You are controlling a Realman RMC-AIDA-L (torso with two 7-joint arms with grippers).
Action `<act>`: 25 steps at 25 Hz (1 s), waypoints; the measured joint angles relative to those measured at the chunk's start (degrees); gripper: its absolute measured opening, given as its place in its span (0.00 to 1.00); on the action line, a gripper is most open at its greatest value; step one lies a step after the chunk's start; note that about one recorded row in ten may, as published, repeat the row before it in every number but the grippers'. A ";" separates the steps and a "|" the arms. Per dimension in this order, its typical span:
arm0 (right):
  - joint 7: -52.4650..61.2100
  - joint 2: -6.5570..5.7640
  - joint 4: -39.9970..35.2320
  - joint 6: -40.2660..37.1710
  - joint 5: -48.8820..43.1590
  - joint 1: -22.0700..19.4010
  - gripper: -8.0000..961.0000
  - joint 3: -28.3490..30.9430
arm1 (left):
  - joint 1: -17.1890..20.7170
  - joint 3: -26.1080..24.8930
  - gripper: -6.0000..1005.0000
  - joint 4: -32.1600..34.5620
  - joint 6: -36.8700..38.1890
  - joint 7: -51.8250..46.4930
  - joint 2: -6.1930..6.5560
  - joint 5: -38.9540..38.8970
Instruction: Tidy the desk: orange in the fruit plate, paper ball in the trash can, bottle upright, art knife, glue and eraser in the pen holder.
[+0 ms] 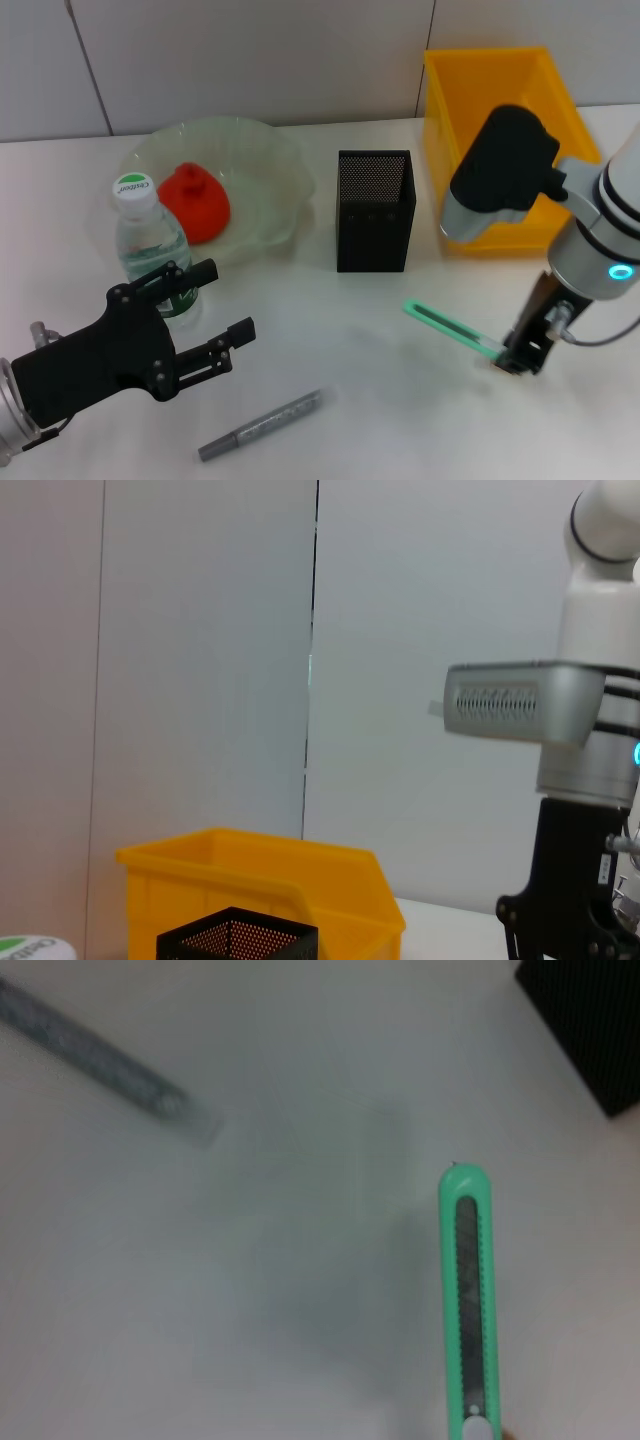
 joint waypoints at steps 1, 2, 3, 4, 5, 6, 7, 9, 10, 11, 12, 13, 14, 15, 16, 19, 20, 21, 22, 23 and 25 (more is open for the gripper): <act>0.00 0.03 1.03 0.00 0.57 -0.12 0.19 0.02 | -0.01 0.00 0.78 0.00 0.00 0.00 0.00 0.00; 0.00 0.04 1.99 0.02 1.16 -0.20 0.19 0.08 | -0.06 0.01 0.78 0.01 -0.03 0.00 0.00 0.00; 0.00 0.04 4.34 0.21 2.12 -0.27 0.19 0.33 | -0.16 0.00 0.78 0.02 -0.06 0.00 0.00 -0.01; 0.00 0.05 5.48 0.28 2.49 -0.26 0.19 0.55 | -0.16 0.00 0.78 0.02 -0.06 0.00 0.00 -0.01; 0.00 0.05 5.48 0.28 2.49 -0.26 0.19 0.55 | -0.31 0.00 0.78 0.03 -0.08 0.00 0.00 -0.02; 0.00 0.05 6.49 0.36 2.80 -0.24 0.19 0.78 | -0.38 0.00 0.78 0.03 -0.09 0.00 -0.02 -0.02; 0.00 0.05 7.61 0.37 3.21 -0.17 0.19 1.12 | -0.38 0.00 0.78 0.03 -0.09 0.00 -0.02 -0.02; 0.00 0.04 10.01 0.39 3.71 -0.08 0.19 1.92 | -0.44 0.00 0.78 0.03 -0.09 0.00 -0.05 -0.03; 0.00 0.02 11.09 0.40 3.73 -0.08 0.19 2.36 | -0.45 0.00 0.78 0.05 -0.09 0.00 -0.05 -0.03; 0.00 0.02 12.32 0.40 3.74 -0.10 0.19 2.85 | -0.50 0.00 0.78 0.15 -0.07 0.00 -0.06 -0.04; -0.01 -0.01 13.49 0.40 3.70 -0.15 0.19 3.45 | -0.51 -0.03 0.78 0.20 -0.05 0.00 -0.07 -0.05; -0.02 -0.03 14.53 0.41 3.42 -0.20 0.19 3.97 | -0.51 -0.03 0.78 0.20 -0.05 0.00 -0.07 -0.05; -0.18 -0.07 15.52 0.46 3.01 -0.24 0.19 4.54 | -0.51 -0.13 0.78 0.22 -0.04 0.00 -0.08 -0.05; -0.40 -0.12 16.37 0.53 2.61 -0.26 0.19 5.15 | -0.52 -0.36 0.78 0.23 -0.03 0.00 -0.09 -0.07; -0.74 -0.15 17.24 0.66 2.18 -0.27 0.19 6.00 | -0.52 -0.36 0.78 0.23 -0.03 0.00 -0.09 -0.07; -2.50 -0.19 19.32 1.51 1.12 -0.32 0.19 8.31 | -0.52 -0.42 0.78 0.23 0.03 0.00 -0.09 -0.08; -3.48 -0.20 20.16 2.25 0.91 -0.49 0.19 9.00 | -0.52 -0.47 0.78 0.23 0.07 0.00 -0.09 -0.09; -4.68 -0.20 21.12 3.28 0.80 -0.81 0.19 9.64 | -0.52 -0.50 0.78 0.23 0.07 0.00 -0.09 -0.09; -5.76 -0.19 21.88 4.20 0.74 -1.10 0.19 10.10 | -0.53 -0.52 0.78 0.23 0.07 0.00 -0.09 -0.10; -6.56 -0.18 22.47 4.97 0.73 -1.36 0.19 10.33 | -0.54 -0.52 0.78 0.23 0.07 0.00 -0.09 -0.09; -8.93 -0.13 23.68 7.15 0.68 -1.86 0.19 10.66 | -0.60 -0.53 0.78 0.22 0.07 0.00 -0.09 -0.10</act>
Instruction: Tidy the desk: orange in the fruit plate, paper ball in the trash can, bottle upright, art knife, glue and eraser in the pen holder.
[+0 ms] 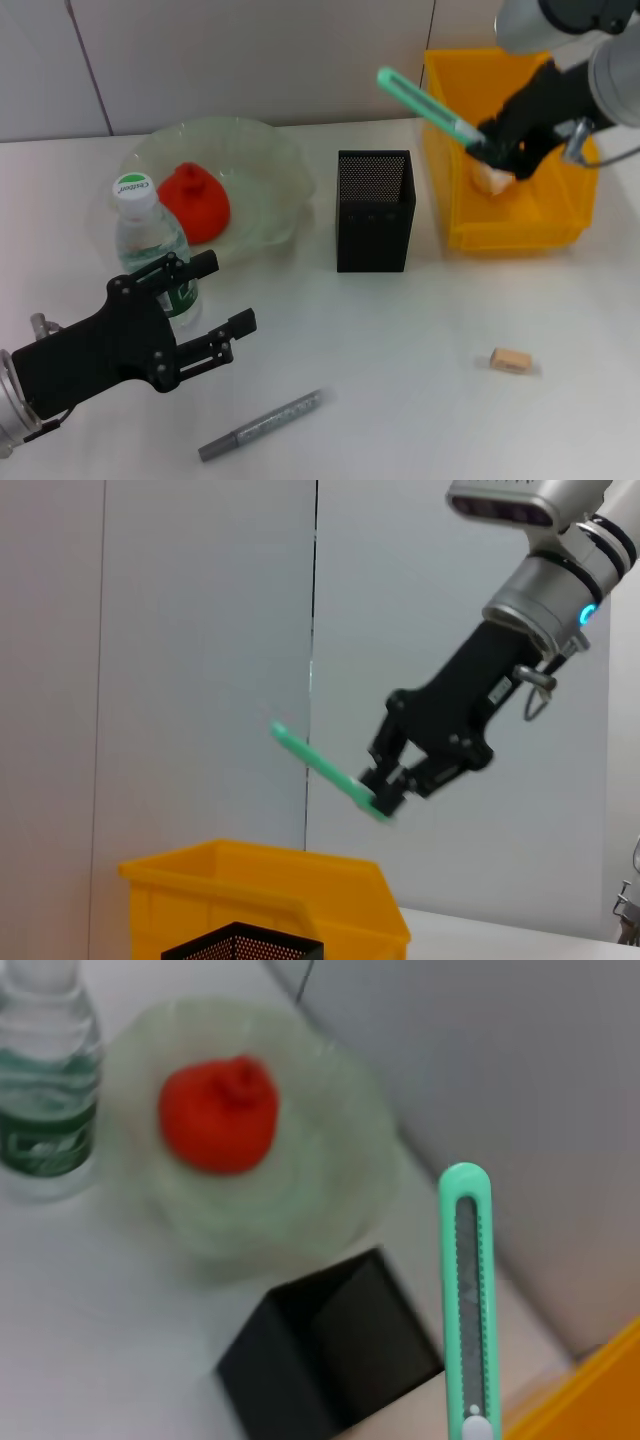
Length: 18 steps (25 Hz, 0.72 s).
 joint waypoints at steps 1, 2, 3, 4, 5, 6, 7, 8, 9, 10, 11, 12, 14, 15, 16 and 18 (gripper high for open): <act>-1.03 0.00 0.27 1.04 -0.14 -0.14 0.19 0.01 | 0.00 0.00 0.78 -0.01 0.00 0.00 0.00 0.00; -2.30 0.00 0.45 2.23 -0.36 -0.22 0.19 -0.02 | -0.01 0.00 0.78 -0.01 0.00 0.00 0.00 0.00; -3.69 0.00 0.48 3.44 -0.69 -0.24 0.19 -0.13 | -0.01 0.00 0.78 -0.02 0.01 0.00 0.00 0.00; -5.23 0.00 0.45 4.73 -1.06 -0.25 0.19 -0.30 | -0.01 0.00 0.78 -0.02 0.01 0.00 0.00 0.00; -6.56 0.01 0.35 5.70 -1.34 -0.28 0.19 -0.43 | -0.01 0.00 0.78 -0.03 0.01 0.00 0.00 0.00; -8.19 0.01 0.22 6.74 -1.55 -0.30 0.19 -0.55 | -0.01 0.00 0.78 -0.03 0.02 0.00 0.00 0.00; -9.70 0.00 0.10 7.75 -1.65 -0.35 0.19 -0.68 | -0.01 0.00 0.78 -0.03 0.02 0.00 0.00 0.00; -11.32 0.01 0.02 8.74 -1.69 -0.43 0.19 -0.82 | -0.01 0.00 0.78 -0.03 0.02 0.00 -0.03 0.00; -13.13 0.02 0.03 10.06 -1.72 -0.61 0.19 -0.97 | -0.01 -0.01 0.78 -0.03 0.02 0.00 -0.05 0.01; -14.31 0.04 0.04 10.98 -1.73 -0.76 0.19 -1.06 | -0.01 -0.03 0.78 -0.03 0.02 0.00 -0.07 0.01; -15.85 0.06 0.08 12.17 -1.79 -0.97 0.19 -1.14 | 0.01 -0.06 0.78 -0.03 0.02 0.00 -0.08 0.01; -17.46 0.09 0.09 13.42 -2.04 -1.09 0.19 -1.31 | 0.04 -0.07 0.78 -0.03 0.01 0.02 -0.09 0.01; -20.70 0.10 -0.05 16.15 -3.40 -1.36 0.19 -2.29 | 0.05 -0.10 0.78 -0.17 -0.04 0.29 -0.09 0.01; -21.75 0.10 -0.26 17.39 -4.38 -1.56 0.19 -3.07 | 0.03 -0.12 0.78 -0.28 -0.08 0.43 -0.09 0.01; -23.09 0.10 -0.57 19.04 -5.70 -1.93 0.19 -4.11 | 0.01 -0.14 0.78 -0.38 -0.16 0.54 -0.09 0.01; -25.95 0.09 -1.24 22.67 -8.56 -3.04 0.19 -6.94 | -0.01 -0.17 0.78 -0.43 -0.30 0.57 -0.13 0.01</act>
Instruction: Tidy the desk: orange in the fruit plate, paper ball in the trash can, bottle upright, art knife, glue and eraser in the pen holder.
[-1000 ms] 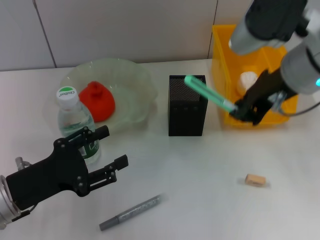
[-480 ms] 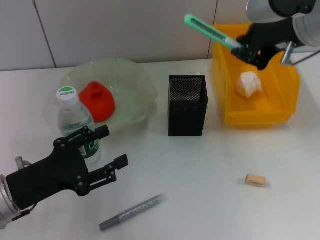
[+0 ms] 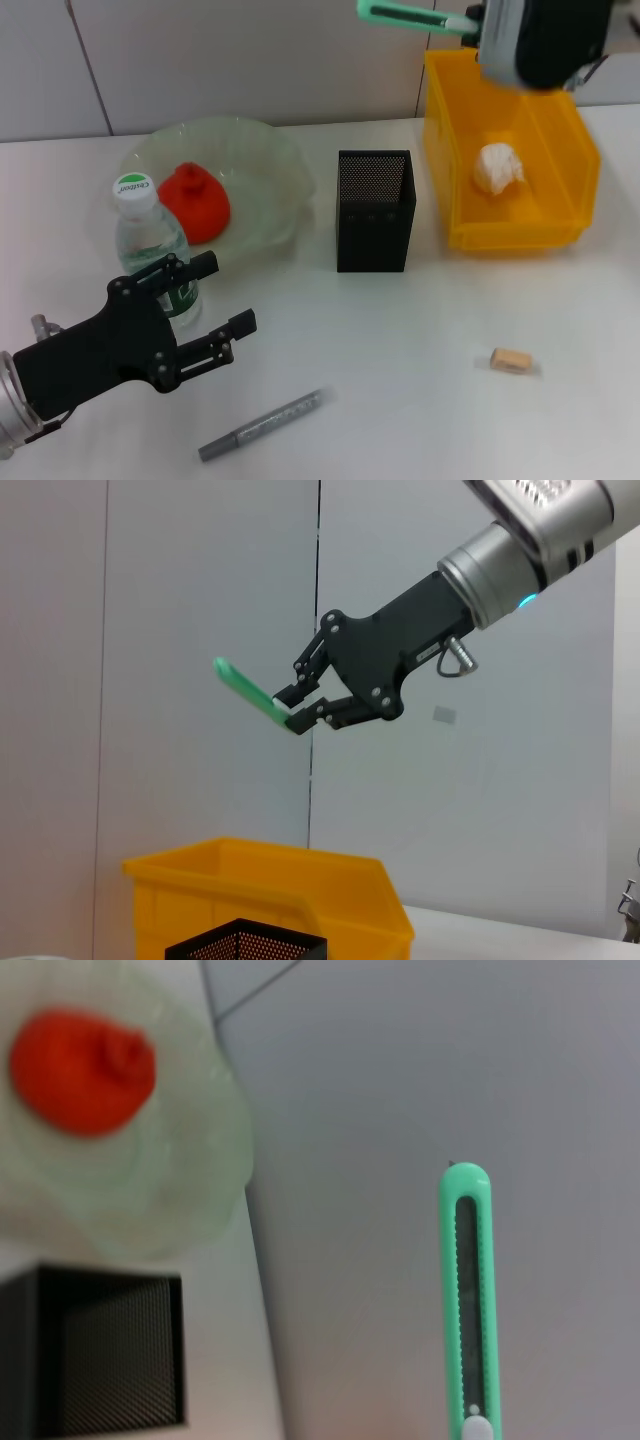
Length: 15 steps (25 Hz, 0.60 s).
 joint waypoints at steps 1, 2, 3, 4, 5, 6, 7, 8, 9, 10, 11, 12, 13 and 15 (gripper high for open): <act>-1.34 0.01 -0.26 1.32 -1.10 -0.72 0.19 -1.69 | 0.00 -0.01 0.78 0.00 -0.06 0.00 -0.02 0.00; -2.48 0.00 -0.36 2.48 -2.09 -1.30 0.19 -3.09 | 0.00 -0.05 0.78 0.00 -0.07 0.01 -0.03 0.00; -3.59 0.02 -0.49 3.47 -3.15 -1.84 0.19 -4.60 | 0.00 -0.19 0.78 0.00 -0.08 0.01 -0.06 0.00; -4.15 0.02 -0.60 3.95 -4.16 -2.12 0.19 -5.76 | 0.00 -0.33 0.78 -0.02 -0.09 0.01 -0.07 0.00; -4.44 0.02 -0.81 4.12 -5.19 -2.21 0.19 -6.81 | 0.00 -0.48 0.78 -0.06 -0.10 0.02 -0.10 0.00; -4.55 0.01 -1.01 4.21 -6.12 -2.18 0.19 -7.51 | 0.00 -0.59 0.78 -0.10 -0.11 0.03 -0.12 0.00; -4.77 -0.01 -1.45 4.24 -7.17 -1.99 0.19 -8.27 | 0.00 -0.64 0.78 -0.11 -0.12 0.03 -0.15 0.00; -5.16 -0.03 -1.92 4.33 -8.23 -1.82 0.19 -8.95 | 0.00 -0.64 0.78 -0.11 -0.12 0.04 -0.16 0.00; -5.73 -0.02 -2.47 4.38 -9.14 -1.69 0.19 -9.60 | 0.00 -0.64 0.78 -0.10 -0.12 0.04 -0.16 0.00; -6.18 -0.02 -2.91 4.41 -9.85 -1.61 0.19 -10.19 | 0.00 -0.64 0.78 -0.04 -0.12 0.04 -0.17 0.00; -6.58 -0.02 -3.33 4.42 -10.60 -1.57 0.19 -10.85 | 0.00 -0.66 0.78 0.00 -0.13 0.04 -0.20 0.00; -6.78 -0.03 -3.55 4.43 -11.22 -1.51 0.19 -11.52 | 0.00 -0.68 0.78 0.00 -0.13 0.05 -0.22 -0.01; -7.04 -0.06 -3.70 4.44 -11.86 -1.45 0.19 -12.06 | 0.00 -0.97 0.78 -0.05 -0.13 0.07 -0.25 -0.02; -7.86 -0.09 -3.99 4.45 -12.82 -1.29 0.19 -12.75 | 0.00 -1.18 0.78 -0.11 -0.13 0.11 -0.27 -0.02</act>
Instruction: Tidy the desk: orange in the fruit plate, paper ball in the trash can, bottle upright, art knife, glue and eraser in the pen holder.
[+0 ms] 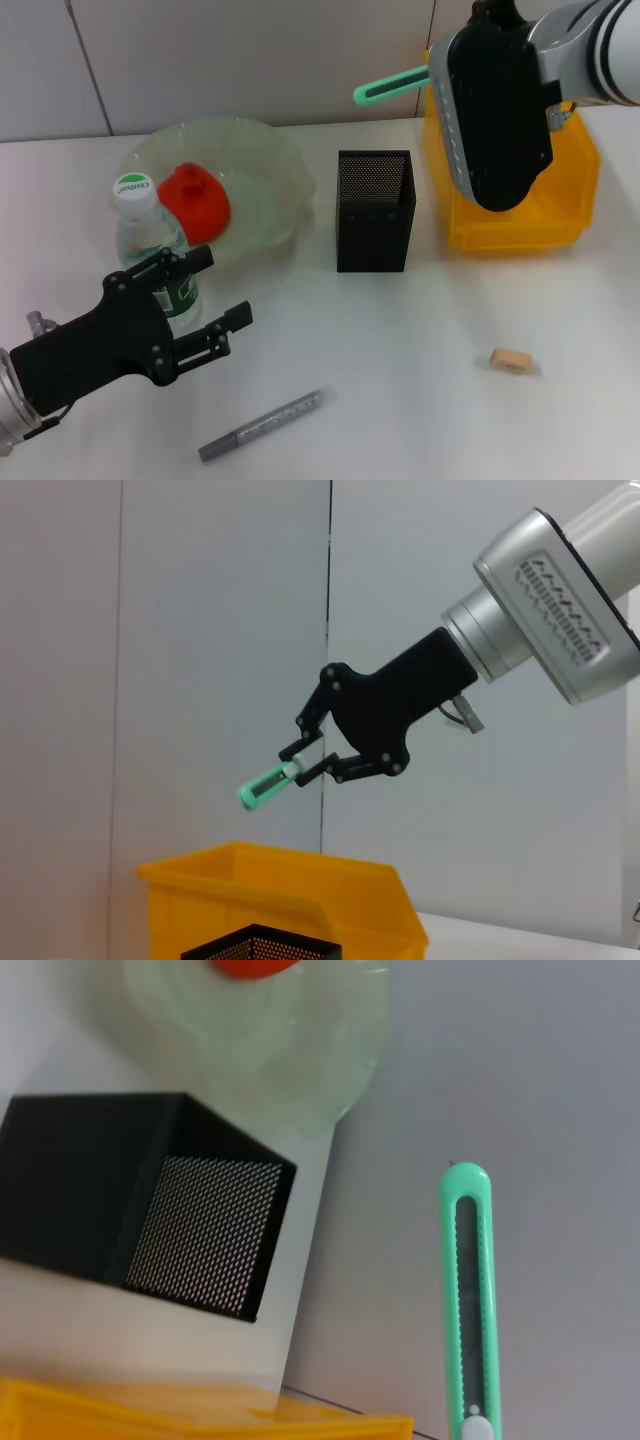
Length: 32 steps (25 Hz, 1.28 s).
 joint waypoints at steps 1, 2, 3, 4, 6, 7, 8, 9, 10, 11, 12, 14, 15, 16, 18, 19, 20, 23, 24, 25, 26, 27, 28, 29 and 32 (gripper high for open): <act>-0.65 0.00 -0.22 -0.01 -0.39 0.11 0.19 -0.21 | 0.00 -0.22 0.78 -0.02 0.00 0.05 -0.03 -0.01; -1.26 0.00 -0.48 -0.02 -0.79 0.22 0.19 -0.31 | 0.00 -0.22 0.78 -0.02 0.00 0.05 -0.03 -0.01; -1.83 0.00 -0.78 -0.08 -1.32 0.36 0.19 -0.45 | 0.01 -0.34 0.78 -0.03 0.01 0.10 -0.07 -0.07; -2.32 0.02 -1.03 -0.12 -1.87 0.51 0.19 -0.62 | 0.00 -0.34 0.78 -0.03 0.01 0.10 -0.07 -0.09; -2.70 0.05 -1.41 -0.15 -3.37 0.74 0.19 -1.29 | 0.01 -0.34 0.78 -0.03 0.02 0.17 -0.07 -0.30; -2.80 0.06 -1.57 -0.15 -4.09 0.80 0.19 -1.69 | 0.00 -0.34 0.78 -0.06 0.02 0.32 -0.07 -0.42; -3.00 0.07 -1.67 -0.15 -4.75 0.83 0.19 -2.08 | 0.00 -0.34 0.78 -0.08 0.02 0.44 -0.06 -0.50; -3.23 0.07 -1.71 -0.15 -5.10 0.84 0.19 -2.31 | 0.00 -0.33 0.78 -0.10 0.02 0.53 -0.06 -0.54; -3.56 0.08 -1.71 -0.23 -5.29 0.84 0.19 -2.48 | -0.05 -0.33 0.78 -0.13 0.02 0.62 -0.06 -0.54; -3.91 0.09 -1.71 -0.34 -5.36 0.86 0.19 -2.70 | -0.13 -0.32 0.78 -0.14 0.02 0.67 -0.05 -0.55; -4.12 0.09 -1.71 -0.44 -5.40 0.88 0.19 -2.86 | -0.21 -0.32 0.78 -0.16 0.01 0.69 -0.04 -0.55; -4.29 0.09 -1.73 -0.54 -6.07 1.00 0.19 -3.40 | -0.31 -0.29 0.78 -0.20 -0.03 0.76 0.01 -0.51; -4.32 0.09 -1.79 -0.55 -6.70 1.05 0.19 -3.83 | -0.33 -0.25 0.78 -0.21 -0.04 0.95 0.07 -0.41; -4.34 0.09 -1.86 -0.56 -7.29 1.07 0.19 -4.28 | -0.26 -0.17 0.78 -0.22 0.00 1.31 0.16 -0.29; -4.35 0.09 -2.01 -0.57 -8.08 1.09 0.19 -5.15 | 0.00 0.05 0.78 -0.21 0.25 2.36 0.34 -0.12; -4.35 0.09 -2.07 -0.58 -8.21 1.09 0.19 -5.47 | 0.20 0.16 0.78 -0.22 0.36 2.86 0.42 0.13; -4.36 0.09 -2.12 -0.58 -8.24 1.09 0.19 -5.67 | 0.33 0.21 0.78 -0.21 0.46 3.18 0.48 0.51; -4.46 0.09 -2.46 -1.15 -8.48 1.49 0.19 -6.28 | 0.63 0.13 0.78 -0.20 0.81 3.54 0.72 2.23; -4.57 0.09 -2.68 -1.45 -8.78 1.63 0.19 -6.67 | 0.73 0.02 0.78 -0.20 0.91 3.54 0.80 2.60; -4.68 0.09 -2.96 -1.73 -9.25 1.73 0.19 -7.23 | 0.87 -0.10 0.78 -0.22 0.96 3.65 0.85 2.81; -4.77 0.09 -3.25 -1.91 -9.78 1.77 0.19 -7.88 | 1.02 -0.17 0.78 -0.25 0.99 3.76 0.88 2.91; -4.83 0.09 -3.66 -1.95 -10.50 1.81 0.19 -8.55 | 1.30 -0.22 0.78 -0.28 1.08 4.07 0.86 2.92; -4.87 0.09 -4.12 -1.96 -11.24 1.91 0.19 -9.09 | 1.54 -0.24 0.78 -0.28 1.17 4.40 0.79 2.92; -4.90 0.09 -4.52 -1.97 -11.68 2.05 0.19 -9.36 | 1.74 -0.25 0.78 -0.28 1.26 4.73 0.73 2.88; -5.10 0.04 -5.85 -2.05 -12.60 2.80 0.19 -9.98 | 2.19 -0.51 0.78 -0.28 1.29 5.20 0.44 2.70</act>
